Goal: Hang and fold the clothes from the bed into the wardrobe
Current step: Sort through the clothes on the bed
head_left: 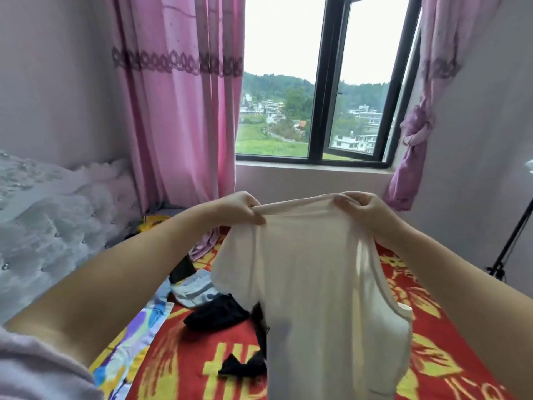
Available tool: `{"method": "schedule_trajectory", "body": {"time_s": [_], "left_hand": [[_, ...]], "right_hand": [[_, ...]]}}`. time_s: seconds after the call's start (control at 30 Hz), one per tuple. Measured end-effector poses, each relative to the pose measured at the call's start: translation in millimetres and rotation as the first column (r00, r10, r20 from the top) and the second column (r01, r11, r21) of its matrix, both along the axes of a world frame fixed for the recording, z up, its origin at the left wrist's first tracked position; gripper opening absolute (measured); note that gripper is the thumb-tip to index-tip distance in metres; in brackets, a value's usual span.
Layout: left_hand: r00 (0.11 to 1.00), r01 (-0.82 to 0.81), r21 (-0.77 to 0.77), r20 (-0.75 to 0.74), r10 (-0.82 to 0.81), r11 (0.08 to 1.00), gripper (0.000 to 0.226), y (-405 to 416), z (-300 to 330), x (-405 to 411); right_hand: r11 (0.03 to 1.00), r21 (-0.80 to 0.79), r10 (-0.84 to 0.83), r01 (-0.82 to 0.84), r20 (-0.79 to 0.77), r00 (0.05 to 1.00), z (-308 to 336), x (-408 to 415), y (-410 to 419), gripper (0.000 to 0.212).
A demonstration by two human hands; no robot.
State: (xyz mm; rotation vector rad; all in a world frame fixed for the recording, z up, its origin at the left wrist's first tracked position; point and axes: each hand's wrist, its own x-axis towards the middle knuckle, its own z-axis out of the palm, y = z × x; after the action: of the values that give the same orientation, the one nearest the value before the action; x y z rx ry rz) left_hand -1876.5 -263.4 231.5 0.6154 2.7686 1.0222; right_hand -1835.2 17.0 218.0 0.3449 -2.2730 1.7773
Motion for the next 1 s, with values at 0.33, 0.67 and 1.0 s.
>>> {"method": "schedule_trajectory", "body": {"time_s": [0.33,0.67,1.0], "left_hand": [[0.978,-0.168,0.14,-0.102,0.183,0.976,0.028,-43,-13,-33],[0.932,-0.099,0.084,-0.341,0.122,0.992,0.032,-19,-2,-35],[0.995,0.072,0.244,-0.081,-0.054,0.967,0.029,65,-3,-3]], "right_hand": [[0.963,-0.04,-0.27,0.267,-0.075,0.96,11,7,62,0.012],[0.987,0.101,-0.118,0.122,-0.047,0.992,13,4,9,0.019],[0.838,0.544,-0.027,-0.024,0.084,0.996,48,-16,-44,0.022]]}}
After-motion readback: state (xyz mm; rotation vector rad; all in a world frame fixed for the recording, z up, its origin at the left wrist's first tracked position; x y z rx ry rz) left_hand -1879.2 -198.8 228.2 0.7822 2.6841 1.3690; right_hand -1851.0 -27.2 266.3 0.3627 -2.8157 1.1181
